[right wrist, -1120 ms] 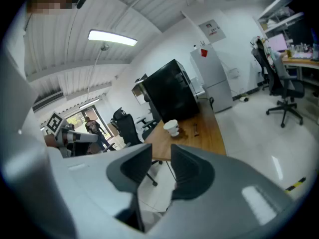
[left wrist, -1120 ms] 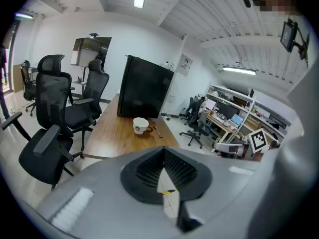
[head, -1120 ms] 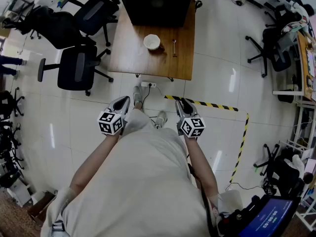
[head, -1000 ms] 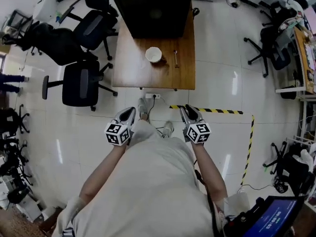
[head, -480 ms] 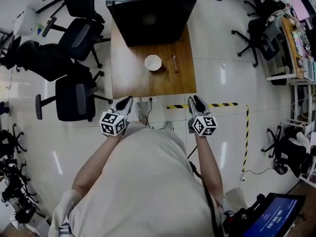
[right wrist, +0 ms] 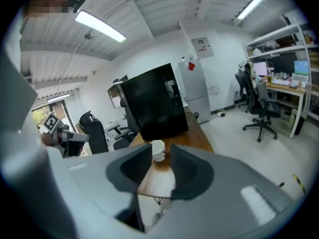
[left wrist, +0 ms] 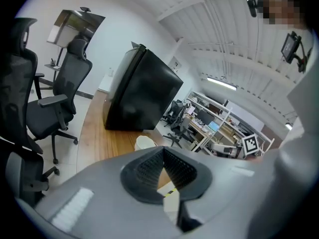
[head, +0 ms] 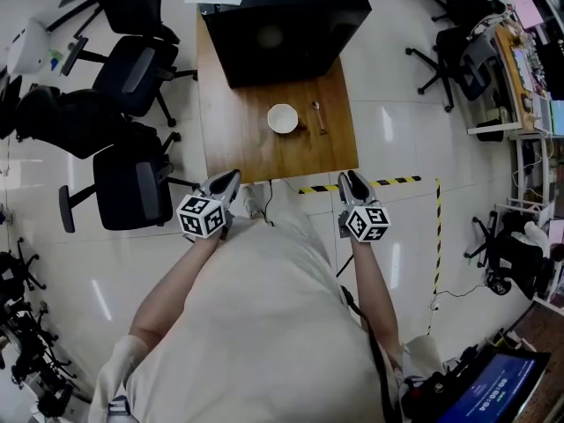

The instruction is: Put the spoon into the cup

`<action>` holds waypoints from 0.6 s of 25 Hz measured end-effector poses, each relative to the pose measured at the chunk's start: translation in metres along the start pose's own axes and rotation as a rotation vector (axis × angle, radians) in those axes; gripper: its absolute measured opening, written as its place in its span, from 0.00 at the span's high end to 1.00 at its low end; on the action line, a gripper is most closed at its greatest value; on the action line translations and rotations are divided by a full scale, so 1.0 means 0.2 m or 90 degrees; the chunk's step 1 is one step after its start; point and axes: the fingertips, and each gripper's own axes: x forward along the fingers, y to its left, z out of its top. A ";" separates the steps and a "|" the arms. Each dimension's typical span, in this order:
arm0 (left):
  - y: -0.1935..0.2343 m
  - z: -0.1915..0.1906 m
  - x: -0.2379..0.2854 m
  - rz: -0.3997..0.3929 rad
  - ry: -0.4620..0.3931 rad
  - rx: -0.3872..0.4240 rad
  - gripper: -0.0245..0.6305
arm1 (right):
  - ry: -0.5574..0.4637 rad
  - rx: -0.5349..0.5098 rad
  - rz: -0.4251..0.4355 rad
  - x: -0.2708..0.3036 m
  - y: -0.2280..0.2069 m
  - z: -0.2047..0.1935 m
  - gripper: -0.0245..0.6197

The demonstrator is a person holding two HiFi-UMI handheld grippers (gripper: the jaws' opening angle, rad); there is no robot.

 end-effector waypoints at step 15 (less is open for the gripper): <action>0.00 0.09 0.18 -0.001 0.039 0.024 0.96 | 0.029 -0.089 0.024 0.17 -0.11 0.13 0.79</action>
